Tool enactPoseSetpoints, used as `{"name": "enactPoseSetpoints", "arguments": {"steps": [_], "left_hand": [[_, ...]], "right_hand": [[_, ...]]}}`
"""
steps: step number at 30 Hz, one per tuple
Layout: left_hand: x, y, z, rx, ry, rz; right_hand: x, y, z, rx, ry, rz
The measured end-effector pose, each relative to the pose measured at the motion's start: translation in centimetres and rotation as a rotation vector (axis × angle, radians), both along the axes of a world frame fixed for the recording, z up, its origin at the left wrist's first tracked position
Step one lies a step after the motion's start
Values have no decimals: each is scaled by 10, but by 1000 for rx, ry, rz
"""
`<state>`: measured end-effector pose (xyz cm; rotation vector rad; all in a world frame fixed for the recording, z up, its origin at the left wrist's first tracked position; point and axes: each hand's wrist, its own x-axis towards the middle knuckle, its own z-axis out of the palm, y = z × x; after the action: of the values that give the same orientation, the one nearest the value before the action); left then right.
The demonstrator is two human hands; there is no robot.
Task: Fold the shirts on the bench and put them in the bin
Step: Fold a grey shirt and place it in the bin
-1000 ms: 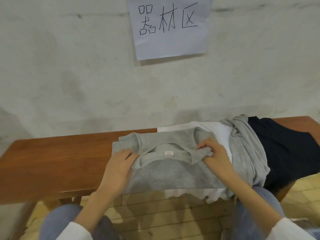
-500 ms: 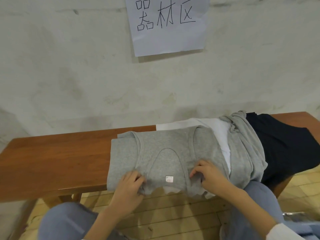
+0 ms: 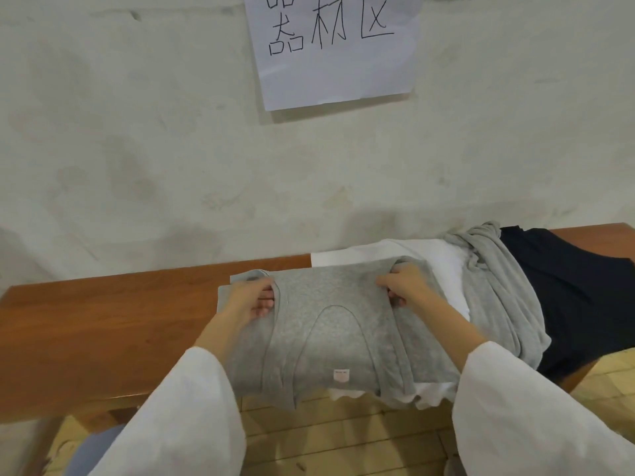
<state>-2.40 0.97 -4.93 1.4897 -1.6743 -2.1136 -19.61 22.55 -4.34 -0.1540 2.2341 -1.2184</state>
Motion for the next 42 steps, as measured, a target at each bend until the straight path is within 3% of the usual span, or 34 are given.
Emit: {"name": "enactPoseSetpoints", "arguments": {"steps": [6,9,13,18,21,25,28,33,35,37,39,40,42], "left_hand": [[-23,-26,-17,-470,-15,3],[-18,-27,-26,-800,-121,-164],[-10,-36,-24,-1092,-277,-524],[-6,-52,-14,-1026,-272,-768],[-5,-52,-8,-983,-176,-732],[-6,-57,1,-1049,-198,-827],[-14,-64,2,-1106,-241,-860],[-33,-69,-14,-1209,-377,-930],[-33,-65,-22,-1294,-379,-833],[-22,-55,-29,-1437,-342,-614],[0,-41,-35,-1464,-325,-406],[12,-32,-39,-1444,-299,-349],[36,-11,-46,-1458,-243,-386]], "right_hand": [[-23,-5,-3,87,405,84],[-26,-3,-8,195,565,208],[-28,5,-12,372,714,376],[-33,16,-11,560,846,469],[-40,16,-13,616,876,547],[-53,16,-6,577,825,701],[-67,18,1,478,779,647],[-79,5,-7,525,781,641],[-77,6,-9,485,768,580],[-67,21,-15,375,890,440],[-49,44,-25,297,1011,269],[-38,57,-31,278,1041,242],[-19,80,-42,295,1092,391]]}}
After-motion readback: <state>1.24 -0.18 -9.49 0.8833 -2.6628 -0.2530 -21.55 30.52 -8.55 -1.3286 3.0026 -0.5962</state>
